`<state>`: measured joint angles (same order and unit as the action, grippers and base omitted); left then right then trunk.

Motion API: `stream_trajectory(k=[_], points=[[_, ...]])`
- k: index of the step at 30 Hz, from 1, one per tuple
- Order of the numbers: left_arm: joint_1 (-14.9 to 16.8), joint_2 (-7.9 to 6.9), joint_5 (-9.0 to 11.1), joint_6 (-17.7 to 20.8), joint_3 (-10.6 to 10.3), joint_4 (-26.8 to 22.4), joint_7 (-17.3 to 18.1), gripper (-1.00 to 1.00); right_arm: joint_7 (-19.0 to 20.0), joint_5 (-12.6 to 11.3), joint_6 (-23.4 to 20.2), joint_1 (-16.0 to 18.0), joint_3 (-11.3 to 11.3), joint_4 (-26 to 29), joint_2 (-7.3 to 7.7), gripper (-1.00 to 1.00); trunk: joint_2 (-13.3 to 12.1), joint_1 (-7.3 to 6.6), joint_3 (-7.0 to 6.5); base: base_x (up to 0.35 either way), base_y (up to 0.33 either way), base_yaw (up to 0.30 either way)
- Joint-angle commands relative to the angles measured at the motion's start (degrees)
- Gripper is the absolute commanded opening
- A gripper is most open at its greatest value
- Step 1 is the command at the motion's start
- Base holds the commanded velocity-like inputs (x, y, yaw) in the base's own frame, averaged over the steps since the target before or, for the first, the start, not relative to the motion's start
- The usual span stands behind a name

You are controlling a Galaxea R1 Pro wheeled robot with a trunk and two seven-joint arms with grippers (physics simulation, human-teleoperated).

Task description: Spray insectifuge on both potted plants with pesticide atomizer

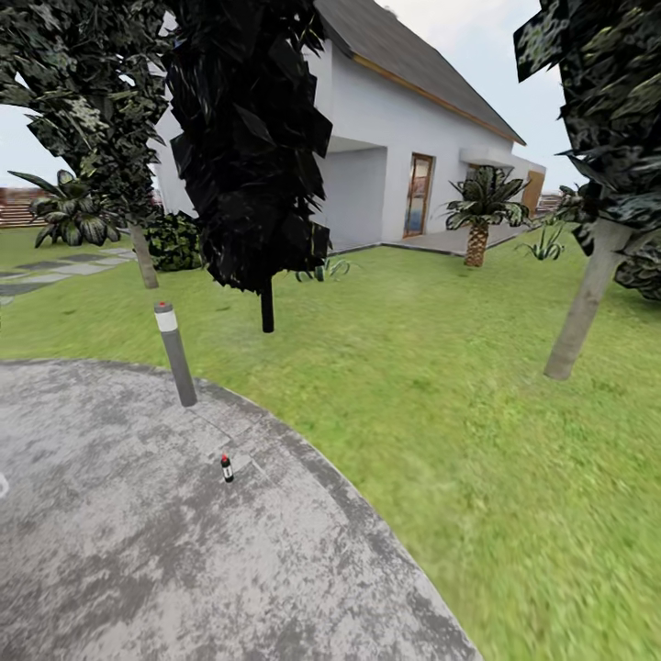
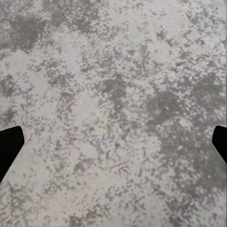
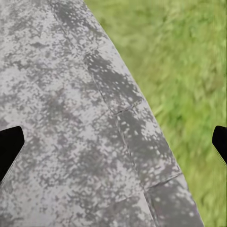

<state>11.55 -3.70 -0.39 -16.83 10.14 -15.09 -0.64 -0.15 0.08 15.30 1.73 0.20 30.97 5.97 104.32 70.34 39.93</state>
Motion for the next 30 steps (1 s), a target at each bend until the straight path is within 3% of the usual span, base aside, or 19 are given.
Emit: stream_trajectory(k=[1,13,24,30], points=[[0.03,0.00,-0.05,-0.20,0.05,0.06,-0.07,1.00,-0.02,0.01,0.20,0.03,0.01,-0.03,0.01,1.00,0.02,0.03,0.05,0.338,0.000,0.022],[0.05,0.00,-0.05,-0.22,0.05,0.06,-0.07,1.00,-0.03,0.01,0.19,0.03,0.03,-0.03,0.01,1.00,0.02,0.03,0.05,0.338,0.000,0.017],[0.02,0.00,-0.05,-0.22,0.05,0.06,-0.07,1.00,-0.03,0.01,0.24,0.03,0.00,-0.03,0.01,1.00,0.02,0.03,0.05,0.338,0.000,0.241],[0.04,0.00,-0.05,-0.22,0.05,0.06,-0.07,1.00,-0.03,0.01,0.22,0.03,-0.01,-0.03,0.01,1.00,0.02,0.03,0.05,0.338,0.000,0.073]])
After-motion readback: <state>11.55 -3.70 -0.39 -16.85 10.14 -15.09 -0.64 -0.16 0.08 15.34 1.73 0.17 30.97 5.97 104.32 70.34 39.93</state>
